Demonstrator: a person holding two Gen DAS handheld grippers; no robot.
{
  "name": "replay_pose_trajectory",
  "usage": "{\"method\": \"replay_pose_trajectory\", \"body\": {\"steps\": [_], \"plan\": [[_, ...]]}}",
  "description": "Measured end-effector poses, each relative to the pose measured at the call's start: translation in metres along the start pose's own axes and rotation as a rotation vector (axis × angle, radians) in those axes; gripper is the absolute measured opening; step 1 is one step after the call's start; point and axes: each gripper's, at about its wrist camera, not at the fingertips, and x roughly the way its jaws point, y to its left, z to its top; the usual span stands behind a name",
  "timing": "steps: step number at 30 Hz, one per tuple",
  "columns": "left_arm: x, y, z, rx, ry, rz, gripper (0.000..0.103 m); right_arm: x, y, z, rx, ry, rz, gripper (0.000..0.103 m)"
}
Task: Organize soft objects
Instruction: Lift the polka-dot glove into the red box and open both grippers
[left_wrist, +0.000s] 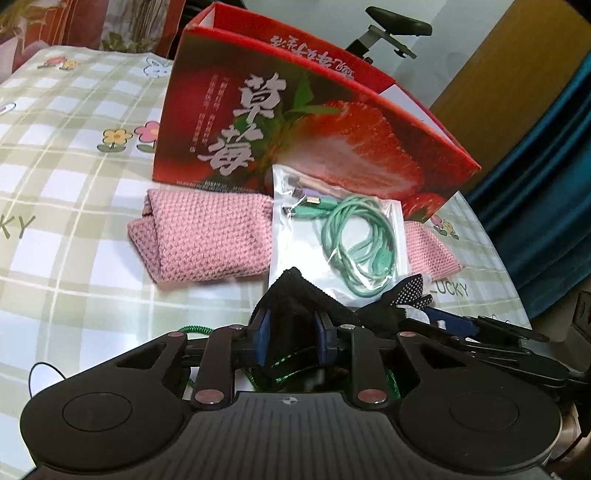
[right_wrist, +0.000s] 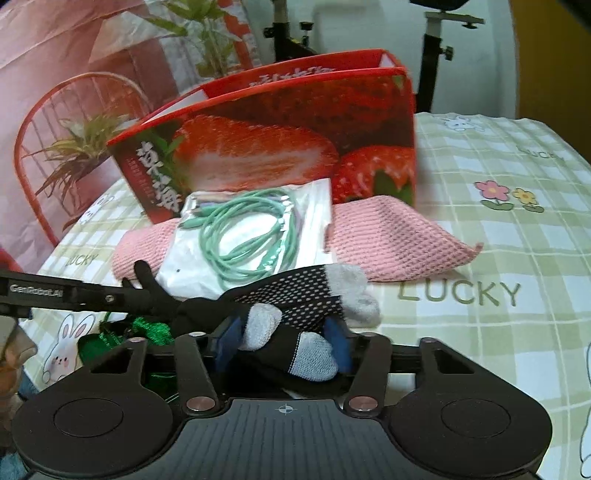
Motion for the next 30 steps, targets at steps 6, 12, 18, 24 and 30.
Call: {"method": "replay_pose_trajectory", "body": {"steps": [6,12,18,24,30], "plan": [[0.002,0.002,-0.001,-0.004,-0.005,-0.009,0.026,0.003,0.004,0.001,-0.005,0.016,0.052,0.026],[0.003,0.003,-0.002,-0.008,-0.012,-0.015,0.026,0.004,0.000,0.000,0.018,0.013,0.078,0.023],[-0.001,0.004,0.002,-0.019,-0.011,-0.032,0.015,0.002,-0.002,0.002,0.050,0.013,0.105,0.016],[-0.036,-0.005,0.019,0.012,-0.133,-0.075,0.012,-0.025,0.002,0.020,0.014,-0.116,0.150,0.015],[-0.073,-0.024,0.042,0.075,-0.257,-0.095,0.012,-0.052,0.013,0.051,-0.066,-0.233,0.160,0.015]]}}
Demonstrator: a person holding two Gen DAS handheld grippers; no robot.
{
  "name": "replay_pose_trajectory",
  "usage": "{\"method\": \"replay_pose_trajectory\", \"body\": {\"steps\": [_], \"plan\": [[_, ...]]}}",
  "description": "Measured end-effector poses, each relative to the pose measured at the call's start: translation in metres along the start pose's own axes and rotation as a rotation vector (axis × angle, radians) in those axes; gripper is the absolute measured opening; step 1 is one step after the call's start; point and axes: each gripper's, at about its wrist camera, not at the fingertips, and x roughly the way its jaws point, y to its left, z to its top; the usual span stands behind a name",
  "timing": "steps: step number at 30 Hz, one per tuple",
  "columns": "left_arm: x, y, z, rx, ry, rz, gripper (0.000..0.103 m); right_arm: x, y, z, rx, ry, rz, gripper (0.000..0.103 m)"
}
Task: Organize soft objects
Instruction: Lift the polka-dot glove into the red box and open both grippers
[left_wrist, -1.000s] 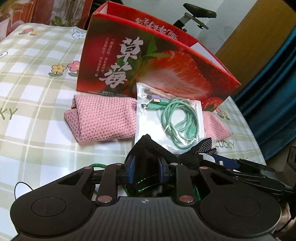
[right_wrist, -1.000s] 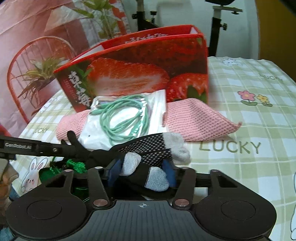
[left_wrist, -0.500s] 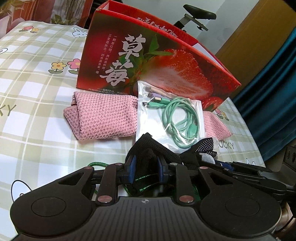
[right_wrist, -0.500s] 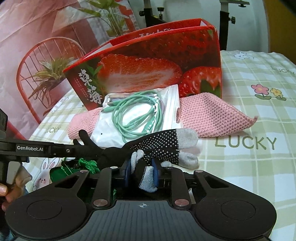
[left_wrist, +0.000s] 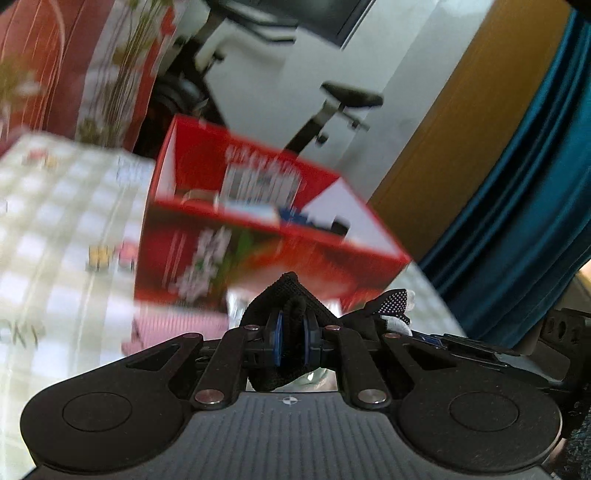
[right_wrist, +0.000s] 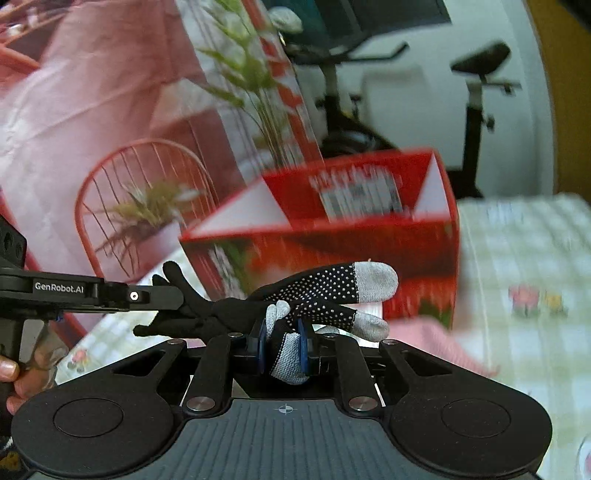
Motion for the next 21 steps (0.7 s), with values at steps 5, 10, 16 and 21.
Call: {"method": "replay_pose_trajectory", "body": {"steps": [5,10,16,21], "plan": [[-0.006,-0.014,0.029,0.034,-0.057,-0.007,0.012,-0.004,0.004,0.041,-0.058,-0.060,0.011,0.015],[0.005,-0.016,0.058,0.024,-0.080,-0.001,0.012,0.008,0.001,0.080,-0.096,-0.082,0.010,0.015],[0.033,0.000,0.089,0.007,-0.080,0.044,0.012,0.054,-0.008,0.123,-0.142,-0.054,-0.022,0.015],[0.066,0.014,0.111,-0.019,-0.056,0.111,0.012,0.106,-0.015,0.148,-0.178,0.000,-0.082,0.015]]}}
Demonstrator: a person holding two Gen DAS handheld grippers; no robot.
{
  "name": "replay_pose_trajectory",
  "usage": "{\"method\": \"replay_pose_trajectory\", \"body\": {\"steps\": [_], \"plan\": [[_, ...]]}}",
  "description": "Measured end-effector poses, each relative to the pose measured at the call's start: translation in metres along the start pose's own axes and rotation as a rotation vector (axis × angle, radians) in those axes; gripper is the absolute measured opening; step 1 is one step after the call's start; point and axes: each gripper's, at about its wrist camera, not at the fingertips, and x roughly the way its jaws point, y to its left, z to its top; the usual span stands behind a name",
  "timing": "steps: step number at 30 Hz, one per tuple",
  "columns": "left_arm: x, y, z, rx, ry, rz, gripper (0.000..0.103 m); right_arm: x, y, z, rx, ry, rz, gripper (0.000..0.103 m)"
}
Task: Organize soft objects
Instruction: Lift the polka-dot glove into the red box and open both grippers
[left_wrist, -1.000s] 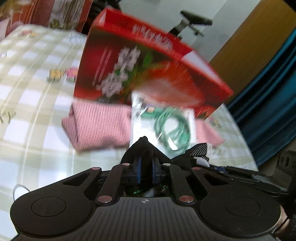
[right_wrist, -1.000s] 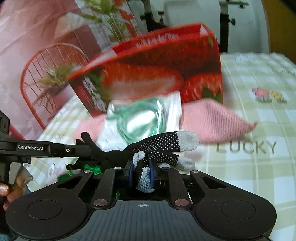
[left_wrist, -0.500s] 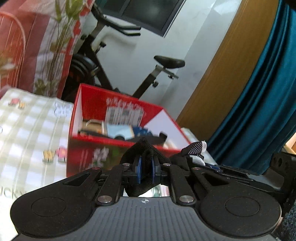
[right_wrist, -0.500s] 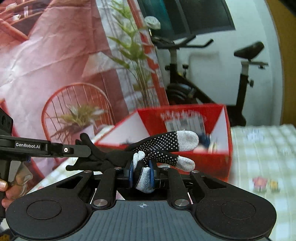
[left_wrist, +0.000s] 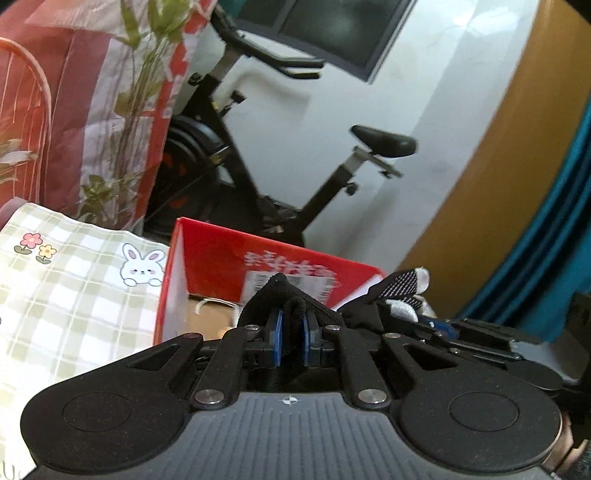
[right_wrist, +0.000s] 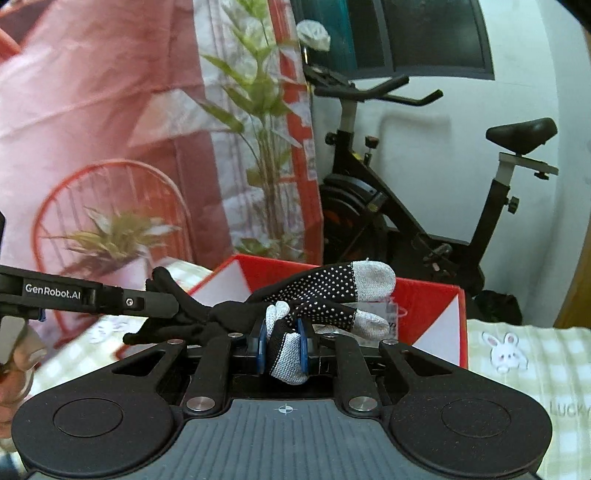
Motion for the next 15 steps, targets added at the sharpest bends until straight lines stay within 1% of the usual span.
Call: {"method": "replay_pose_trajectory", "body": {"steps": [4,8,10,11,12,13,14,15], "plan": [[0.025,0.006,0.007,0.006,0.040,0.046,0.012,0.036,-0.003,0.004,0.004,0.052,-0.037,0.016],[0.037,0.010,0.008,0.010,0.062,0.076,0.012,0.060,-0.003,-0.001,-0.003,0.092,-0.064,0.016],[0.041,0.012,0.007,0.013,0.068,0.082,0.012,0.063,-0.004,-0.005,-0.005,0.104,-0.075,0.018],[0.043,0.013,0.007,0.014,0.067,0.081,0.013,0.065,-0.004,-0.007,-0.002,0.107,-0.084,0.022],[0.044,0.014,0.007,0.015,0.065,0.077,0.017,0.065,-0.005,-0.008,0.001,0.107,-0.091,0.023],[0.044,0.016,0.006,0.016,0.069,0.077,0.027,0.065,-0.005,-0.010,0.004,0.107,-0.092,0.024],[0.046,0.016,0.006,0.019,0.074,0.085,0.034,0.064,-0.007,-0.012,0.006,0.106,-0.093,0.026],[0.044,0.017,0.005,0.024,0.070,0.095,0.044,0.063,-0.008,-0.014,0.009,0.108,-0.096,0.027]]}}
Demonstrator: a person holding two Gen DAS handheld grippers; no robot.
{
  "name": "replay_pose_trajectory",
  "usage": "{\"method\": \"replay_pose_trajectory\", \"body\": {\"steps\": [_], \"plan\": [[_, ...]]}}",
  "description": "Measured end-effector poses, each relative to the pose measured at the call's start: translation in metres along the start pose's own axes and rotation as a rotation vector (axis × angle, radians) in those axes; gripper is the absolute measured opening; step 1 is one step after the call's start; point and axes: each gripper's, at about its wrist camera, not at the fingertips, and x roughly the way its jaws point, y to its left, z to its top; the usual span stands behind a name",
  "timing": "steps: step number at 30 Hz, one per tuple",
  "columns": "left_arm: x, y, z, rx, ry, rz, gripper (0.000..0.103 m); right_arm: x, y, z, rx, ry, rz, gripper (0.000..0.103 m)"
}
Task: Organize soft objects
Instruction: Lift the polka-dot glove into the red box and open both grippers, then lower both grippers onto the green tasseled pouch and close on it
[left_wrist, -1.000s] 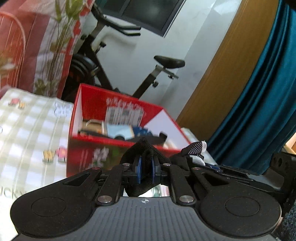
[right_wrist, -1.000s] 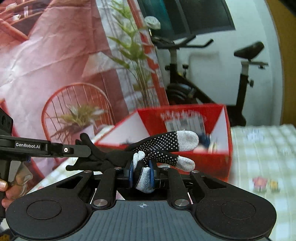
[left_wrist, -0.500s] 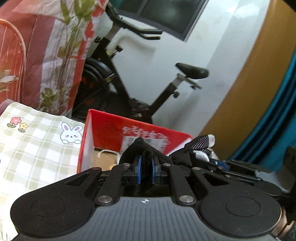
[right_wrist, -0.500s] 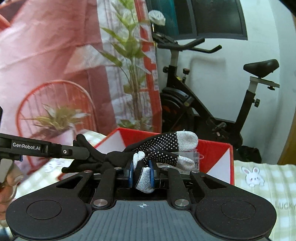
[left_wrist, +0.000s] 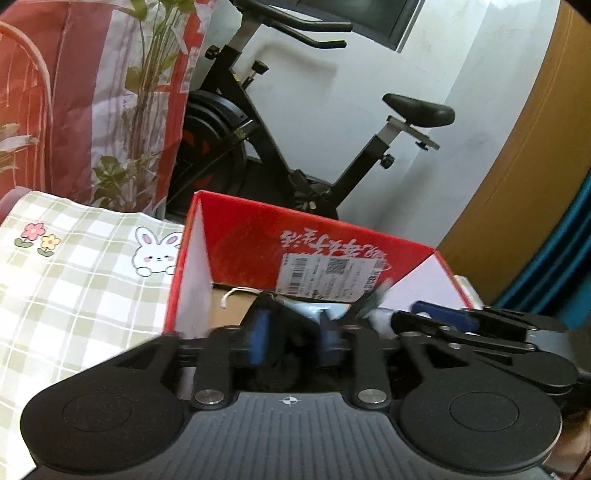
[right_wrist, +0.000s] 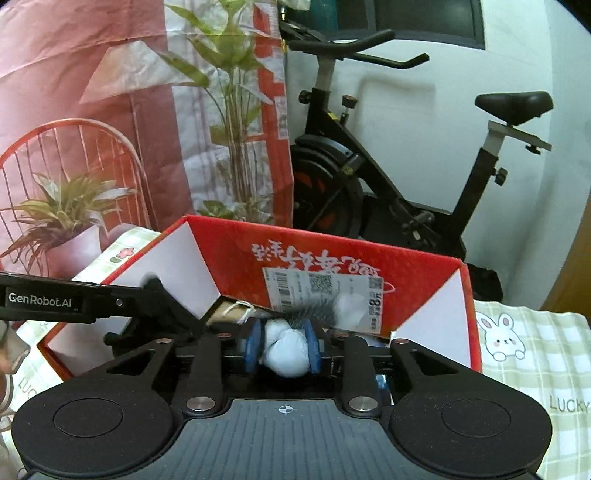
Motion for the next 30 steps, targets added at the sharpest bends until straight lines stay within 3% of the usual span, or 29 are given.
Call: {"method": "replay_pose_trajectory", "body": {"steps": [3,18,24,30], "plan": [[-0.005,0.000,0.000,0.004,-0.014,0.011,0.051,-0.008,-0.005,-0.004,0.012,-0.006,0.001,0.032],[-0.080,-0.023,-0.031,0.126,-0.026,-0.035,0.051,-0.094,0.015,-0.035,-0.004,-0.103,0.047,0.032],[-0.111,-0.028,-0.075,0.162,0.027,-0.070,0.051,-0.133,0.028,-0.067,0.012,-0.118,0.081,0.033],[-0.122,-0.024,-0.132,0.140,0.132,-0.102,0.051,-0.154,0.045,-0.118,0.049,-0.045,0.118,0.033]]}}
